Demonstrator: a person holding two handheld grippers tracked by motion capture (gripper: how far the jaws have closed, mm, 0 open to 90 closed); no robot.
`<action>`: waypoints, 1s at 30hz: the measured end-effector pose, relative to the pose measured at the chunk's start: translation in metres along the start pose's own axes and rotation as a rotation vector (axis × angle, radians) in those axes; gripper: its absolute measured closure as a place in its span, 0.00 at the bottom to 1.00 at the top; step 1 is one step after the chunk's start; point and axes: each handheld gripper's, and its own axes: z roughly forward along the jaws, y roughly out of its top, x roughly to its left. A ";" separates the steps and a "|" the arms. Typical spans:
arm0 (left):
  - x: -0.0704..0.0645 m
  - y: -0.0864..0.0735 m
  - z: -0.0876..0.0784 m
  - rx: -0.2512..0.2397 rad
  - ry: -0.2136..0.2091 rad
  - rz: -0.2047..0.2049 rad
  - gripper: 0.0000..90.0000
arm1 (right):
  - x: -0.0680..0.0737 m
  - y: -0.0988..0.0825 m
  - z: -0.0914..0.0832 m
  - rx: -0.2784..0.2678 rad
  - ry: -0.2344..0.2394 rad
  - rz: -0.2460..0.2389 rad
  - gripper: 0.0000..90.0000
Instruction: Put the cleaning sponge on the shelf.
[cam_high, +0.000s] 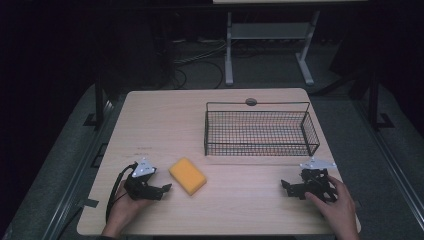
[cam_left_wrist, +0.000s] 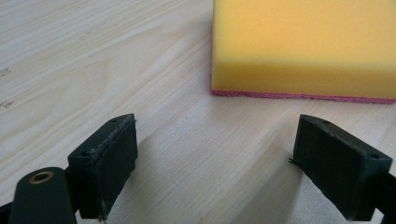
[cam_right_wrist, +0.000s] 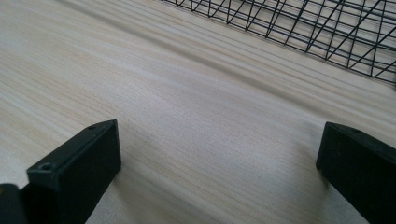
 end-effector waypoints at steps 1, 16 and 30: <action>0.000 0.000 0.000 -0.001 0.000 -0.002 0.14 | 0.000 0.000 0.000 0.000 0.000 0.000 0.00; 0.000 0.001 -0.010 0.012 -0.005 -0.006 0.37 | 0.000 0.000 0.000 0.000 0.000 0.000 0.00; -0.001 0.023 -0.018 0.005 -0.103 -0.031 1.00 | 0.000 0.000 0.000 0.000 0.000 0.000 0.00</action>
